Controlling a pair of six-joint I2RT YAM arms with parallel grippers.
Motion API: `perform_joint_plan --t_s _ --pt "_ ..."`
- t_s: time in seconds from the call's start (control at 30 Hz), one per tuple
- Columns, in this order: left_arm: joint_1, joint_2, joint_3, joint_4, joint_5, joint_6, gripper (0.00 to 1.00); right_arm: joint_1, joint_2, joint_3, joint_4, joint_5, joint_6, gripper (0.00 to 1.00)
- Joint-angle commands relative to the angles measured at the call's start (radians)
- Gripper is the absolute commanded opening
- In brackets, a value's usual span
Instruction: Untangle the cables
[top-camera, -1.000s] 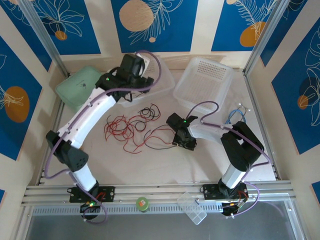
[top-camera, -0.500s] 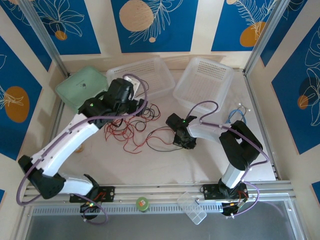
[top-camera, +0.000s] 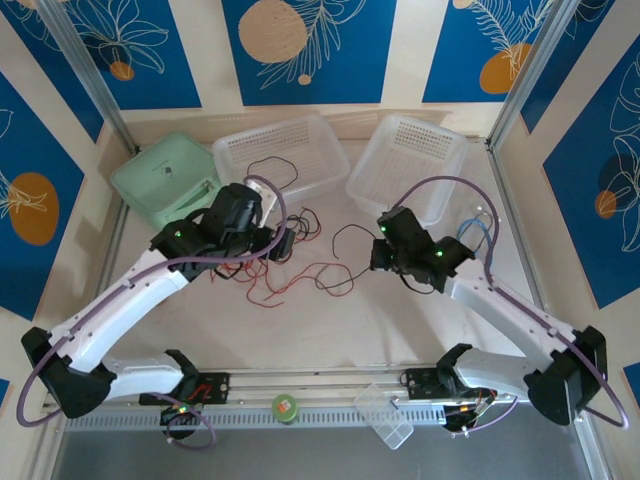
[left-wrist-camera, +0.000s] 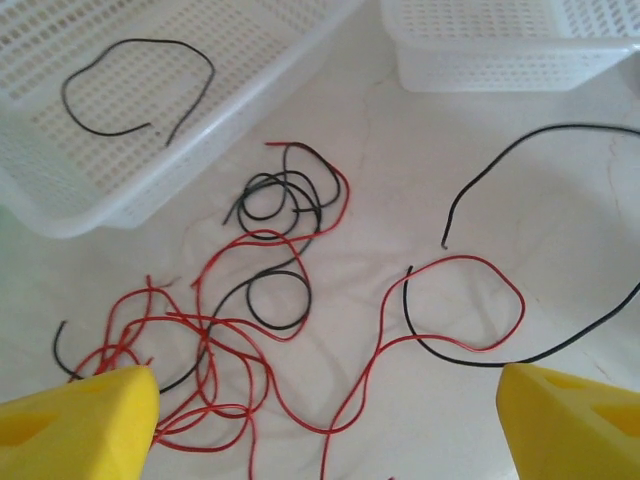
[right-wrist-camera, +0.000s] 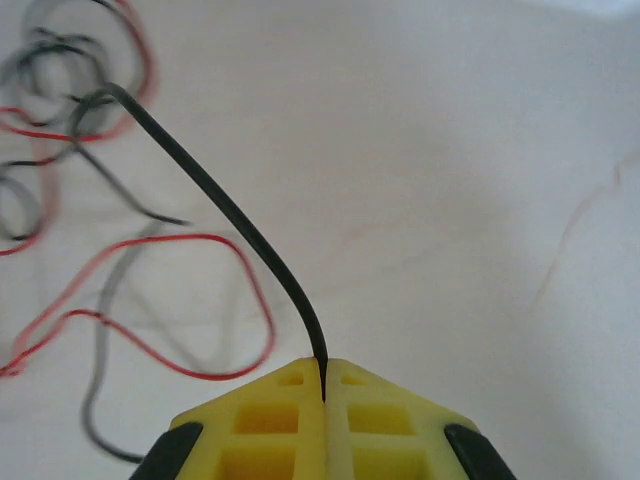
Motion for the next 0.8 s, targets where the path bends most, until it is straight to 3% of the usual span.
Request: perform_joint_plan --t_s 0.0,0.17,0.37,0.6,0.67,0.77 --pt "-0.034 0.030 -0.002 0.100 0.072 0.035 0.86 0.000 -0.032 0.077 -0.049 -0.092 -0.291 0.00" --pt "-0.094 0.104 -0.013 0.236 0.146 0.163 0.87 0.019 -0.054 0.174 -0.115 -0.120 -0.445 0.00" --pt "-0.154 0.202 -0.020 0.284 0.216 0.255 0.87 0.019 -0.046 0.230 -0.141 -0.151 -0.496 0.00" --pt "-0.181 0.264 -0.063 0.353 0.040 0.250 0.81 0.017 -0.058 0.220 -0.126 -0.187 -0.516 0.00" --pt "-0.181 0.265 -0.068 0.366 -0.019 0.257 0.67 0.015 -0.062 0.219 -0.130 -0.183 -0.522 0.00" --pt "-0.181 0.251 -0.064 0.367 -0.062 0.263 0.33 0.007 -0.072 0.206 -0.125 -0.176 -0.518 0.00"
